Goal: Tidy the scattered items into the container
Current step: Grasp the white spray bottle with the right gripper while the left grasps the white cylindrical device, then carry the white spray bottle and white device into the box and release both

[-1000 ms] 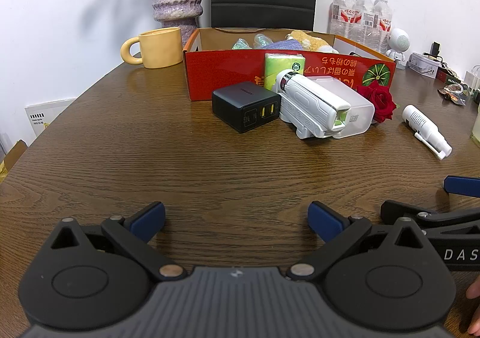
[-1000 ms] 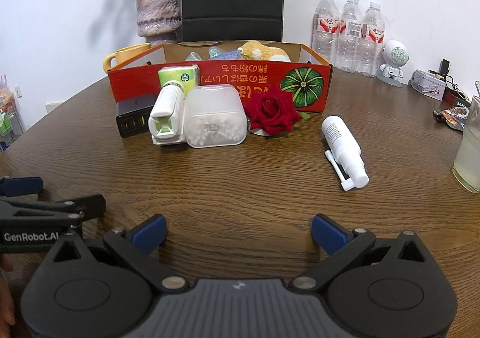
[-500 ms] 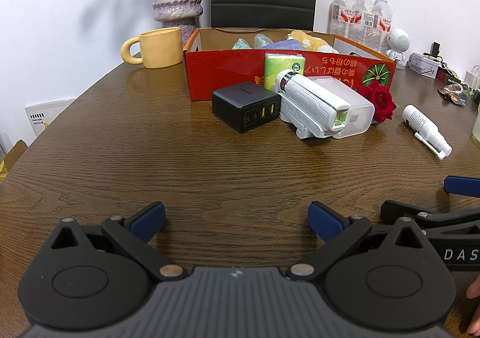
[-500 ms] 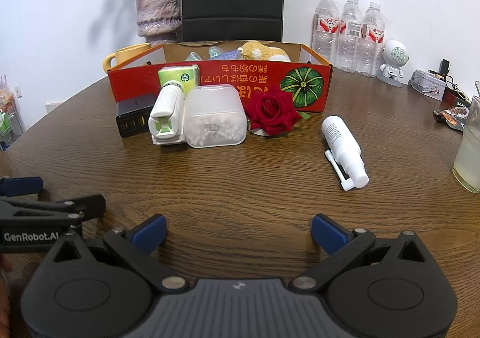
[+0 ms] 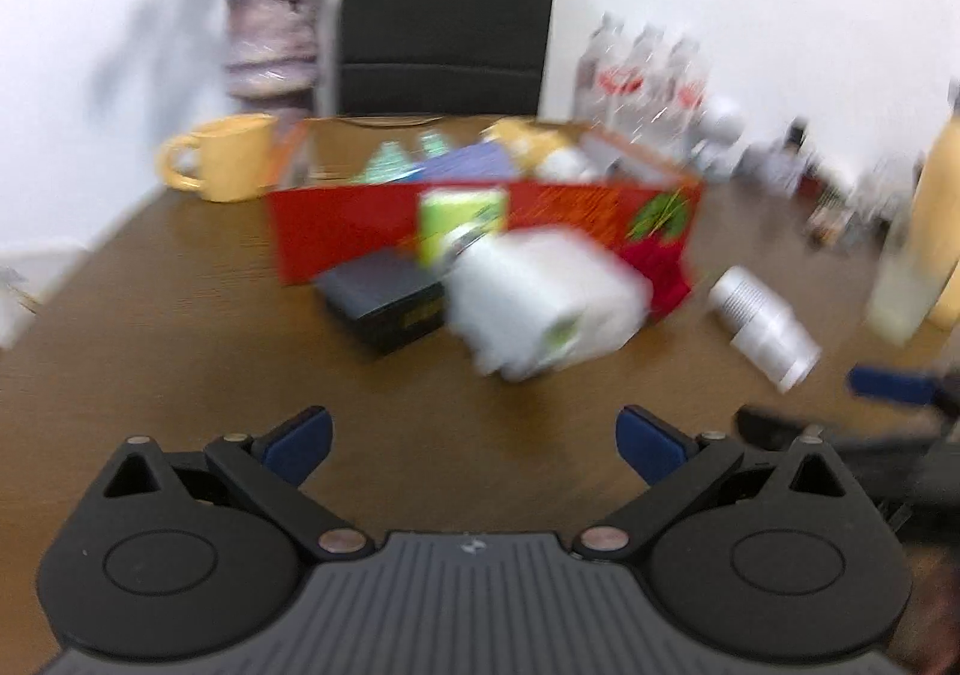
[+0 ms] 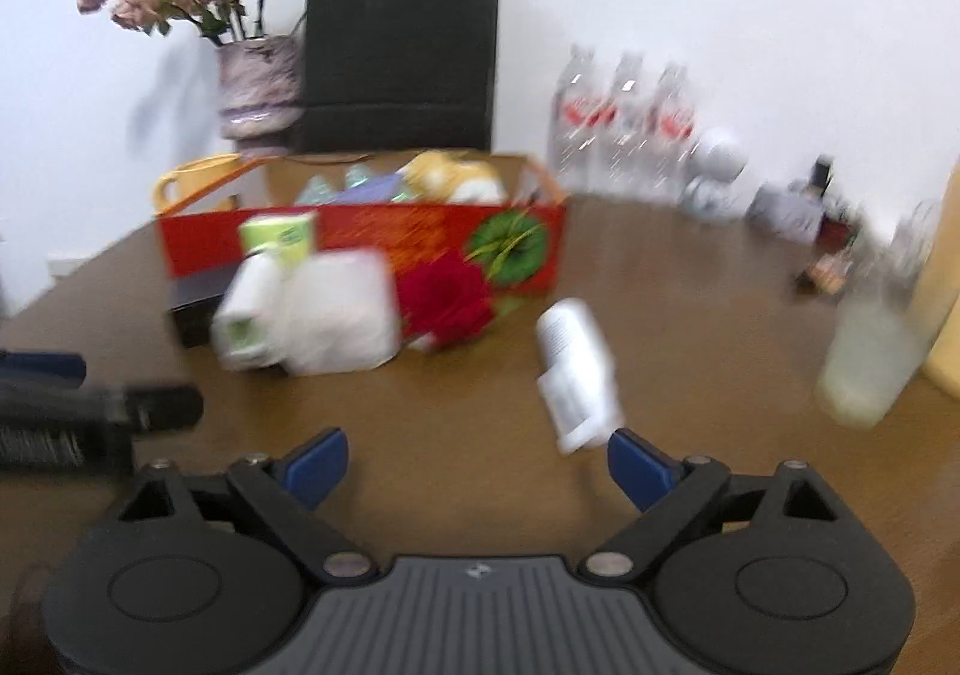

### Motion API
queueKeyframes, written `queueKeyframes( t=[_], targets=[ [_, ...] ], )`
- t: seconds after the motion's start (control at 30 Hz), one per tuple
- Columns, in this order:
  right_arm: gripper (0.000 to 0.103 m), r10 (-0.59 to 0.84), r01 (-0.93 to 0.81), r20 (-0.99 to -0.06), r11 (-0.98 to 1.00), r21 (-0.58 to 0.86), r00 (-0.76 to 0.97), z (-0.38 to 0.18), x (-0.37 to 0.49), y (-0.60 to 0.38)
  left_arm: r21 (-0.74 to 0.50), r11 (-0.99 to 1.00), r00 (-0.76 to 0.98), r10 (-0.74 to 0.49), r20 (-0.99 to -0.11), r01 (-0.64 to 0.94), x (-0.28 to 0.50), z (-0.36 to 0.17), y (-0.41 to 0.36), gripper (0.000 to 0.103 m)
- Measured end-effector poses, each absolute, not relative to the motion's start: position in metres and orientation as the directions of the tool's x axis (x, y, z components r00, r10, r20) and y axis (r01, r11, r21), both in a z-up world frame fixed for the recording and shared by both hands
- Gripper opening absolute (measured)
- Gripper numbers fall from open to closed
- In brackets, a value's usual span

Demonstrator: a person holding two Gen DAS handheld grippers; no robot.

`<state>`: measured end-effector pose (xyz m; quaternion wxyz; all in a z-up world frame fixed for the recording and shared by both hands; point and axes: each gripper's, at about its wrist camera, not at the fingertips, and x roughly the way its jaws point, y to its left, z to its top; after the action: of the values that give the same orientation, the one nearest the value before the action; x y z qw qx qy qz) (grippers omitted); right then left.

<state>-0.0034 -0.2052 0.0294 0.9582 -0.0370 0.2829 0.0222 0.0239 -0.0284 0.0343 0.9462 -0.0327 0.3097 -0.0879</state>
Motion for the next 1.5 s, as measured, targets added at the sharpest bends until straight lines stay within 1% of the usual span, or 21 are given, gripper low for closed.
queueKeyframes(
  t=[0.03, 0.1, 0.17, 0.27, 0.33, 0.37, 0.4, 0.43, 0.5, 0.63, 0.87, 1.1, 1.17, 1.2, 1.23, 1.27, 1.3, 1.33, 1.4, 1.47, 1.5],
  targets=[
    [0.086, 0.004, -0.06, -0.54, 0.995, -0.085, 0.842, 0.032, 0.004, -0.209, -0.109, 0.984, 0.791, -0.178, -0.585, 0.141, 0.035, 0.036, -0.037, 0.103],
    [0.067, -0.021, -0.042, -0.541, 0.994, -0.105, 0.841, 0.038, 0.024, -0.221, -0.034, 0.991, 0.798, -0.127, -0.589, 0.132, 0.057, 0.037, -0.056, 0.103],
    [0.059, -0.027, -0.03, -0.554, 0.995, -0.094, 0.832, 0.04, 0.043, -0.234, 0.017, 0.994, 0.808, -0.076, -0.584, 0.106, 0.074, 0.037, -0.067, 0.103],
    [0.055, -0.014, -0.031, -0.586, 0.997, -0.066, 0.81, 0.039, 0.068, -0.247, -0.019, 0.996, 0.811, -0.083, -0.58, 0.088, 0.086, 0.037, -0.064, 0.103],
    [0.051, 0.006, -0.044, -0.611, 0.998, -0.048, 0.792, 0.034, 0.08, -0.252, -0.079, 0.992, 0.797, -0.123, -0.591, 0.095, 0.088, 0.036, -0.054, 0.09],
    [0.044, 0.022, -0.054, -0.626, 0.998, -0.032, 0.78, 0.03, 0.084, -0.253, -0.098, 0.99, 0.79, -0.138, -0.598, 0.099, 0.089, 0.037, -0.051, 0.085],
    [0.034, 0.039, -0.064, -0.64, 0.998, -0.017, 0.767, 0.025, 0.089, -0.254, -0.112, 0.989, 0.782, -0.147, -0.606, 0.099, 0.089, 0.037, -0.048, 0.071],
    [0.028, 0.055, -0.073, -0.652, 0.997, 0.0, 0.756, 0.021, 0.092, -0.254, -0.114, 0.988, 0.777, -0.152, -0.611, 0.104, 0.086, 0.038, -0.047, 0.053],
    [0.027, 0.08, -0.073, -0.651, 0.997, 0.038, 0.755, 0.017, 0.091, -0.257, -0.112, 0.987, 0.77, -0.161, -0.618, 0.117, 0.079, 0.041, -0.045, 0.038],
    [0.026, 0.114, -0.082, -0.65, 0.993, 0.08, 0.751, 0.015, 0.084, -0.257, -0.108, 0.984, 0.754, -0.18, -0.631, 0.144, 0.064, 0.045, -0.042, 0.03],
    [0.026, 0.15, -0.115, -0.644, 0.989, 0.097, 0.75, 0.029, 0.034, -0.247, -0.102, 0.975, 0.726, -0.214, -0.654, 0.196, 0.029, 0.052, -0.033, 0.03],
    [0.026, 0.138, -0.111, -0.641, 0.99, 0.083, 0.755, 0.027, -0.001, -0.234, -0.012, 0.97, 0.742, -0.193, -0.642, 0.242, -0.001, 0.047, -0.036, 0.031],
    [0.027, 0.135, -0.105, -0.647, 0.991, 0.085, 0.75, 0.023, -0.001, -0.23, 0.0, 0.97, 0.744, -0.186, -0.642, 0.243, 0.003, 0.044, -0.038, 0.033],
    [0.027, 0.133, -0.103, -0.649, 0.991, 0.085, 0.749, 0.022, -0.001, -0.229, -0.003, 0.97, 0.742, -0.187, -0.644, 0.243, 0.005, 0.043, -0.038, 0.037],
    [0.028, 0.127, -0.099, -0.647, 0.992, 0.08, 0.752, 0.02, -0.001, -0.228, -0.005, 0.97, 0.74, -0.189, -0.646, 0.243, 0.006, 0.043, -0.038, 0.038],
    [0.036, 0.121, -0.096, -0.644, 0.993, 0.074, 0.755, 0.019, -0.001, -0.227, -0.007, 0.97, 0.738, -0.19, -0.647, 0.243, 0.008, 0.042, -0.038, 0.039],
    [0.042, 0.115, -0.092, -0.641, 0.993, 0.069, 0.759, 0.018, -0.001, -0.226, -0.01, 0.97, 0.736, -0.191, -0.649, 0.243, 0.009, 0.041, -0.038, 0.043],
    [0.045, 0.109, -0.089, -0.639, 0.994, 0.063, 0.762, 0.016, 0.0, -0.225, -0.012, 0.97, 0.735, -0.192, -0.651, 0.243, 0.011, 0.04, -0.039, 0.044],
    [0.045, 0.101, -0.081, -0.637, 0.995, 0.06, 0.764, 0.015, 0.003, -0.225, -0.017, 0.97, 0.731, -0.195, -0.654, 0.243, 0.013, 0.038, -0.039, 0.044],
    [0.045, 0.106, -0.076, -0.637, 0.994, 0.075, 0.763, 0.016, 0.007, -0.226, -0.022, 0.97, 0.727, -0.197, -0.657, 0.243, 0.016, 0.037, -0.039, 0.038],
    [0.042, 0.109, -0.072, -0.636, 0.994, 0.083, 0.764, 0.015, 0.01, -0.226, -0.024, 0.97, 0.726, -0.199, -0.659, 0.243, 0.018, 0.036, -0.039, 0.031]
  ],
)
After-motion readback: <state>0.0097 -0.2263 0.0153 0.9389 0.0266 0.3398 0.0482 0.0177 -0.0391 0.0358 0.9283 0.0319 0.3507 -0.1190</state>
